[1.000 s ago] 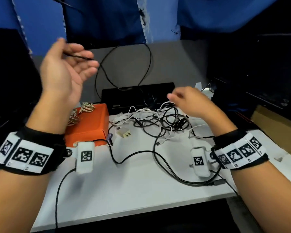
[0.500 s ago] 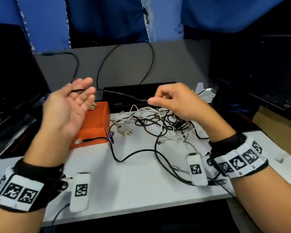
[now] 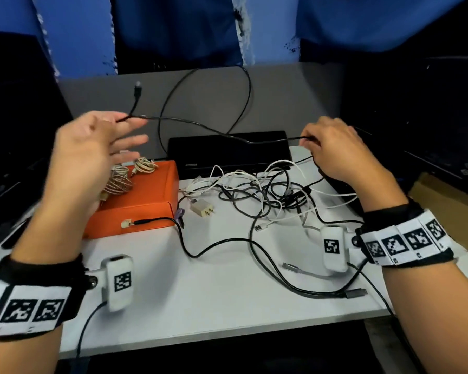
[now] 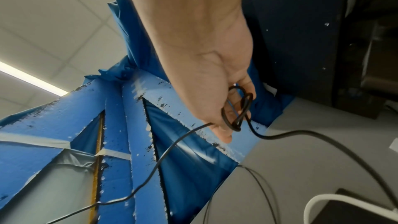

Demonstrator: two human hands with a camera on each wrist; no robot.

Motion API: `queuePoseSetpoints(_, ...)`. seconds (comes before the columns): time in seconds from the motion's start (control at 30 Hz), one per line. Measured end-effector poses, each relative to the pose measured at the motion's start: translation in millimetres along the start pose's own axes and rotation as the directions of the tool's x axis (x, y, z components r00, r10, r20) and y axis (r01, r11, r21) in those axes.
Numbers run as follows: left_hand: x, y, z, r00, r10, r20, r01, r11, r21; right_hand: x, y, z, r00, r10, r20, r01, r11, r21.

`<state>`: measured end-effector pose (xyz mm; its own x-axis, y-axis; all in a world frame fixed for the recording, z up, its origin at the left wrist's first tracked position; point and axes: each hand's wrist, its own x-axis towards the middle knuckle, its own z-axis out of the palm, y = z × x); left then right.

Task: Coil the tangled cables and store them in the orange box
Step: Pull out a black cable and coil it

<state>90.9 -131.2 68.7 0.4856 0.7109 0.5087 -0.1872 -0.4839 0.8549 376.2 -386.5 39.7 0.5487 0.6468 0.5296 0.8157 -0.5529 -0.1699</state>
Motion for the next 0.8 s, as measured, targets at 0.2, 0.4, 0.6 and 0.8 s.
queuePoseSetpoints(0.2,3.8,3.7,-24.7,0.993,0.070,0.095,-0.092,0.963,0.255,1.8,5.8,2.3,1.000,0.017,-0.011,-0.016,0.998,0.068)
queuePoseSetpoints(0.4,5.4,11.4,-44.1,0.986,0.156,-0.066,-0.130,0.947,0.292,-0.2,15.6,5.1,0.979,0.109,0.173,-0.115,0.993,0.024)
queuePoseSetpoints(0.6,7.2,-0.8,-28.3,0.940,0.216,-0.264,-0.091,0.905,0.416,-4.5,21.9,-0.9,0.939,0.201,0.278,-0.200,0.979,-0.031)
queuePoseSetpoints(0.8,-2.4,1.4,-3.4,0.967,0.243,-0.079,-0.192,0.897,0.398,-2.8,-9.1,-14.8,0.993,0.060,0.097,-0.065,0.997,0.045)
